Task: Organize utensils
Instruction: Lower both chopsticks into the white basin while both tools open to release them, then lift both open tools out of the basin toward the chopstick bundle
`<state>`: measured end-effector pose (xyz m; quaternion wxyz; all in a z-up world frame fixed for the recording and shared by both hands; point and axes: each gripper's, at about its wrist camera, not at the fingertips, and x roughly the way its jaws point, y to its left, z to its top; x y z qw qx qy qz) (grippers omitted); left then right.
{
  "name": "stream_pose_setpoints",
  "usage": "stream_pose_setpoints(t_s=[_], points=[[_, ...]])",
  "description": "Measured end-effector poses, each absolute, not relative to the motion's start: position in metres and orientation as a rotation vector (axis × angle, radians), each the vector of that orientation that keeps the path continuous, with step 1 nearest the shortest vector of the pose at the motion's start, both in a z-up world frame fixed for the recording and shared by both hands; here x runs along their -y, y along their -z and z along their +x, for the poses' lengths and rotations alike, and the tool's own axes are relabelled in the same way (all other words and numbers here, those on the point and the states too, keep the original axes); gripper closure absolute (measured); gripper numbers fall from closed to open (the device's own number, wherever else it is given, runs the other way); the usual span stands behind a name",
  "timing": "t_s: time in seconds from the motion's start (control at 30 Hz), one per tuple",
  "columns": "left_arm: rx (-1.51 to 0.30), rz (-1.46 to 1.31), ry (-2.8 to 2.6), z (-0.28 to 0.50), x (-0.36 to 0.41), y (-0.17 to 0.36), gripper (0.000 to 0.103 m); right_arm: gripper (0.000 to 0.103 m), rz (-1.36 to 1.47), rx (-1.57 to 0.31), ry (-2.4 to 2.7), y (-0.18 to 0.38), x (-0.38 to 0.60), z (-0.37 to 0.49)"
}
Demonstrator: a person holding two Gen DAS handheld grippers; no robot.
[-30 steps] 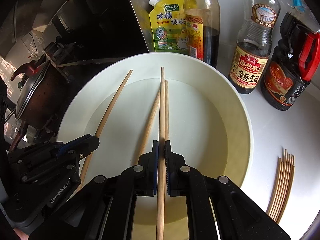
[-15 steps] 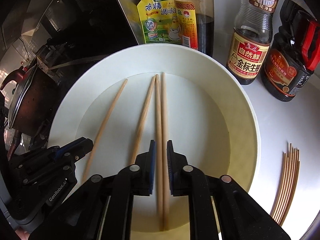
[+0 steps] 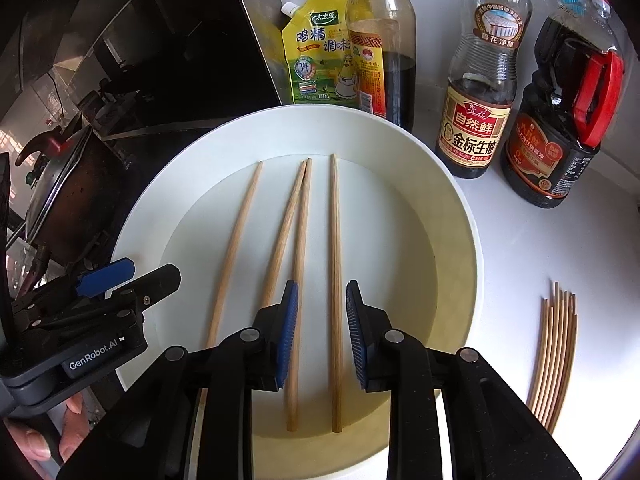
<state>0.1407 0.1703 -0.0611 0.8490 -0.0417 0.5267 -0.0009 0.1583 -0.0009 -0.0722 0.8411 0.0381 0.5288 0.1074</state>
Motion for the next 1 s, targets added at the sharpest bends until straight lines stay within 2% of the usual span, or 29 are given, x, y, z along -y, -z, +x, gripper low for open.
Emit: stream_pose_setpoints(t_s=[0.07, 0.27, 0.37, 0.53, 0.63, 0.8, 1.0], points=[[-1.107, -0.091, 0.008, 0.136, -0.169, 0.059, 0.042, 0.073, 0.08, -1.107, -0.228, 0.069, 0.002, 0.154], [-1.094, -0.088, 0.02, 0.12, -0.162, 0.054, 0.037, 0.073, 0.056, -1.094, -0.227, 0.058, 0.005, 0.138], [-1.088, -0.099, 0.014, 0.111, -0.159, 0.053, 0.033, 0.063, 0.05, -1.081, -0.224, 0.051, 0.009, 0.128], [-1.075, -0.093, 0.02, 0.094, -0.151, 0.048, 0.031, 0.062, 0.043, -1.072, -0.215, 0.044, 0.019, 0.11], [-1.062, -0.087, 0.021, 0.085, -0.143, 0.042, 0.028, 0.055, 0.049, -1.069, -0.211, 0.039, 0.027, 0.098], [-1.044, -0.087, 0.025, 0.07, -0.132, 0.034, 0.024, 0.054, 0.046, -1.066, -0.208, 0.034, 0.039, 0.077], [-1.03, -0.078, 0.03, 0.054, -0.118, 0.027, 0.023, 0.052, 0.069, -1.073, -0.194, 0.032, 0.059, 0.057]])
